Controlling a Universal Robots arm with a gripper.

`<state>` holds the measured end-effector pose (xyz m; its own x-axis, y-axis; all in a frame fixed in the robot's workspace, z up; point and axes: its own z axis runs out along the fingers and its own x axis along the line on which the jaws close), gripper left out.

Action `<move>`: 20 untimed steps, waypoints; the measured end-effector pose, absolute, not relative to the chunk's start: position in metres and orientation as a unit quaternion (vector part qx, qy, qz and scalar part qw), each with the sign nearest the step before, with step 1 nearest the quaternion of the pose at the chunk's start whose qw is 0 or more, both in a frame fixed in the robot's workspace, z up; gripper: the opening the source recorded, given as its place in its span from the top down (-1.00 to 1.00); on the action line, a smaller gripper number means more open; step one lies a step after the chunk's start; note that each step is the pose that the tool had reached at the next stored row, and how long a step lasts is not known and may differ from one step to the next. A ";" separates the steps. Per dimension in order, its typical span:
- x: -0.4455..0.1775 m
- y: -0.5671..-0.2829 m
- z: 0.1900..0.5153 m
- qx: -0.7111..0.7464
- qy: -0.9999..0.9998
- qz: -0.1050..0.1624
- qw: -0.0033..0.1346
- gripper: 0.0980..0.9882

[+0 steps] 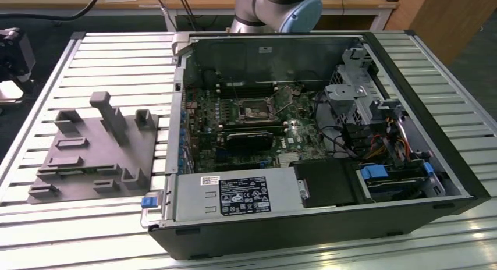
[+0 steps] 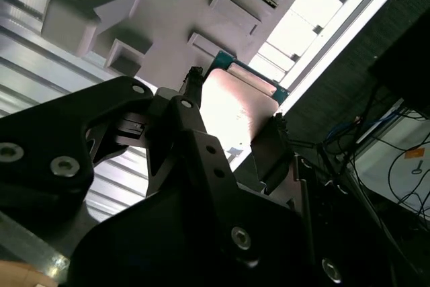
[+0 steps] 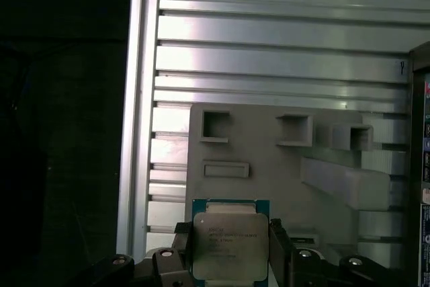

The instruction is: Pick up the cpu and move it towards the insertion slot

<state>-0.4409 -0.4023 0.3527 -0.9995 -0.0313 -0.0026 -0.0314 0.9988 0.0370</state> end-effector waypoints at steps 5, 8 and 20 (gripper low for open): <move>-0.441 -0.402 0.362 -0.016 1.000 0.019 0.001 0.00; -0.441 -0.401 0.368 -0.016 1.000 0.018 0.001 0.00; -0.441 -0.399 0.394 -0.016 1.000 0.019 0.001 0.00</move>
